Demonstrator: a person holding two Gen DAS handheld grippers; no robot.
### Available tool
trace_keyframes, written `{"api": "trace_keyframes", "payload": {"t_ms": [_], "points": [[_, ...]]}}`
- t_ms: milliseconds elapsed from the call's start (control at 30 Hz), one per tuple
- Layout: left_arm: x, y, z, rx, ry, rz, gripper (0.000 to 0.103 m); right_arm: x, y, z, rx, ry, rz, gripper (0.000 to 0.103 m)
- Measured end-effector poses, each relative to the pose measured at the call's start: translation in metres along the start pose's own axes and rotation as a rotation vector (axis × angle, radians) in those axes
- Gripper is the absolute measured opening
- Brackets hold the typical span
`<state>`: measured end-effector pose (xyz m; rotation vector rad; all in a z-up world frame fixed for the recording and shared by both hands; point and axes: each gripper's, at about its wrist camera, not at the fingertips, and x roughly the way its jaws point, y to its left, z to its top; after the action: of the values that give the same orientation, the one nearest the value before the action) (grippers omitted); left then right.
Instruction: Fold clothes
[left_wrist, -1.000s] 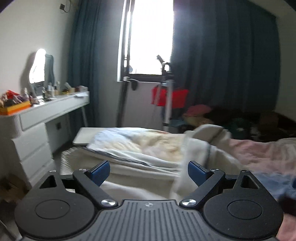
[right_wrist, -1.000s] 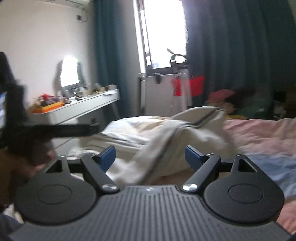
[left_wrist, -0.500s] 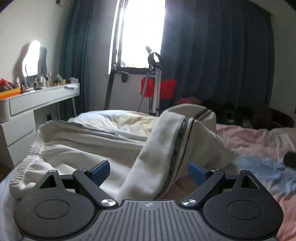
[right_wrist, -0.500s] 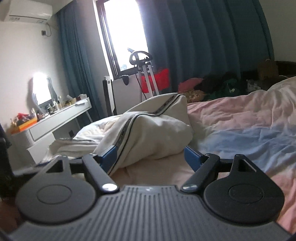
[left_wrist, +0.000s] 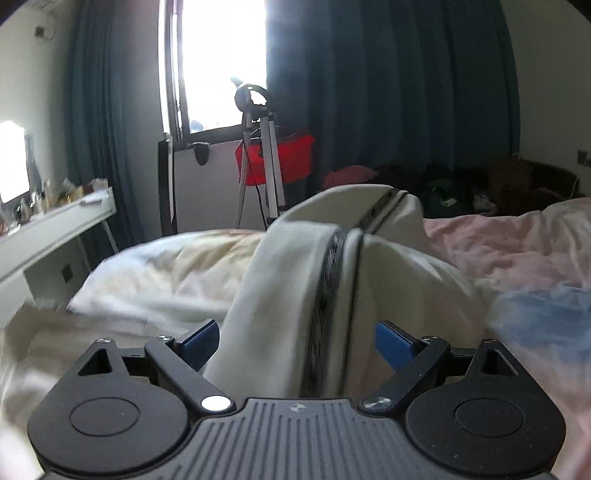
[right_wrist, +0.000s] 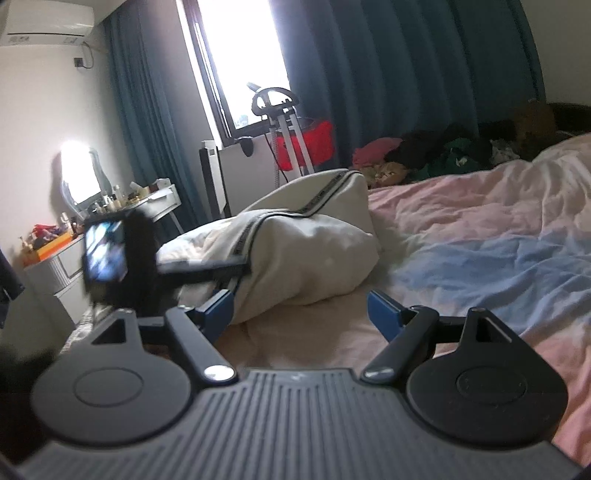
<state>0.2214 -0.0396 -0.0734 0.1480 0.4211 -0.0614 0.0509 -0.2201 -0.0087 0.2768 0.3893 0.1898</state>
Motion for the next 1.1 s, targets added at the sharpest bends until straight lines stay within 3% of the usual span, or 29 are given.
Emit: {"api": "trace_keyframes", "payload": {"t_ms": [200,333,433,500,567,600,633,667,767,900,1000,1100], "points": [[0.079,-0.001,0.064,-0.023,-0.029,-0.001,0.095,0.041,-0.028,0.002,0.094,0.053,-0.020,0.083],[0.148,-0.013,0.098,-0.063,0.072,0.034,0.093,0.074,-0.050,0.000,0.175,0.081,-0.002,0.082],[0.193,-0.023,0.116,-0.109,0.157,0.077,0.082,0.092,-0.073,-0.003,0.256,0.110,-0.011,0.082],[0.215,-0.027,0.123,-0.151,0.214,0.052,0.076,0.099,-0.089,-0.005,0.334,0.129,-0.010,0.083],[0.231,-0.032,0.127,-0.152,0.257,0.032,0.049,0.105,-0.100,-0.007,0.381,0.126,0.004,0.083],[0.234,-0.036,0.128,-0.137,0.262,0.027,0.041,0.108,-0.103,-0.007,0.373,0.124,-0.010,0.083],[0.233,-0.041,0.129,-0.117,0.258,0.028,0.017,0.110,-0.103,-0.008,0.349,0.119,-0.032,0.083],[0.227,-0.048,0.130,-0.092,0.245,0.042,0.009,0.111,-0.102,-0.008,0.313,0.115,-0.059,0.083],[0.190,-0.078,0.134,-0.006,0.164,0.070,0.005,0.106,-0.102,-0.006,0.258,0.091,-0.095,0.082],[0.097,-0.128,0.133,0.203,-0.046,-0.029,0.004,0.087,-0.103,0.001,0.250,0.026,-0.115,0.082],[0.026,-0.146,0.115,0.205,-0.077,-0.155,0.004,0.061,-0.100,0.010,0.161,-0.059,-0.210,0.082],[-0.029,-0.152,0.080,0.175,-0.062,-0.238,0.003,0.035,-0.111,0.016,0.186,-0.129,-0.278,0.083]]}}
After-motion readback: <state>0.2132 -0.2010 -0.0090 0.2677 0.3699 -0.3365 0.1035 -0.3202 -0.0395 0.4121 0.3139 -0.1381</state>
